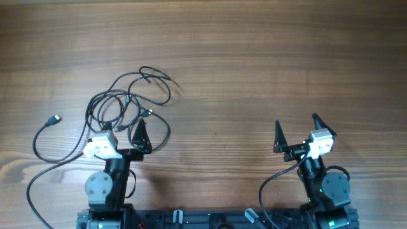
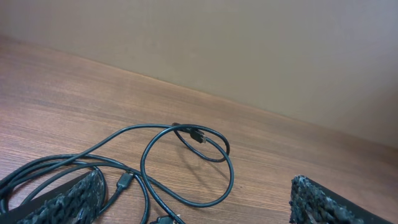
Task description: Untangle cables
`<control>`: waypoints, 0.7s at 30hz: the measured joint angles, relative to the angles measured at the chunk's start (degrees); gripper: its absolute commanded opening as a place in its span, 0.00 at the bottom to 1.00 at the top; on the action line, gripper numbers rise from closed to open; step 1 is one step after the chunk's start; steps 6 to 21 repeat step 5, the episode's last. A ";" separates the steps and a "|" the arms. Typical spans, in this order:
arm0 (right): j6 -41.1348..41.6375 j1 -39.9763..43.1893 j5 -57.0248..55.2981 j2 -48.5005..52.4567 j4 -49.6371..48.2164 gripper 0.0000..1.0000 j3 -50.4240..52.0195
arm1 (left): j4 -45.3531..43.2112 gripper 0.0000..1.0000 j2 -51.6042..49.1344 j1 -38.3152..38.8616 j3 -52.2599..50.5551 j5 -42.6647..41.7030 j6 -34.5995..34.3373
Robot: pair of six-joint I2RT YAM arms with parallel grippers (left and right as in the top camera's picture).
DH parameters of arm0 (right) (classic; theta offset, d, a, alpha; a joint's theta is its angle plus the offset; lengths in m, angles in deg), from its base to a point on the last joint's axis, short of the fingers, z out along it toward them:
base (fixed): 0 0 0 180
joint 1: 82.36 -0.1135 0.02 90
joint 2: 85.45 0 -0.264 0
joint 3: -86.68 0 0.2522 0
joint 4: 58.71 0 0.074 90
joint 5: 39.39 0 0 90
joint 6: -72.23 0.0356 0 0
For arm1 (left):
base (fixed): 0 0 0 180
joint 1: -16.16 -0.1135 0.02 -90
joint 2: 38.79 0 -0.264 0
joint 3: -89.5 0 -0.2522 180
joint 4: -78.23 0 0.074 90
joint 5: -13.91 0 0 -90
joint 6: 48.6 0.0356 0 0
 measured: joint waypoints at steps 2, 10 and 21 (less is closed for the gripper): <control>0.00 0.00 0.00 0.00 0.00 1.00 0.00 | 0.00 1.00 0.00 0.00 0.00 0.00 0.00; 0.00 0.00 0.00 0.00 0.02 1.00 0.00 | 0.00 1.00 0.00 0.00 0.00 0.00 0.00; 0.00 0.00 0.00 0.00 0.02 1.00 0.00 | 0.00 1.00 0.00 0.00 0.00 0.00 0.00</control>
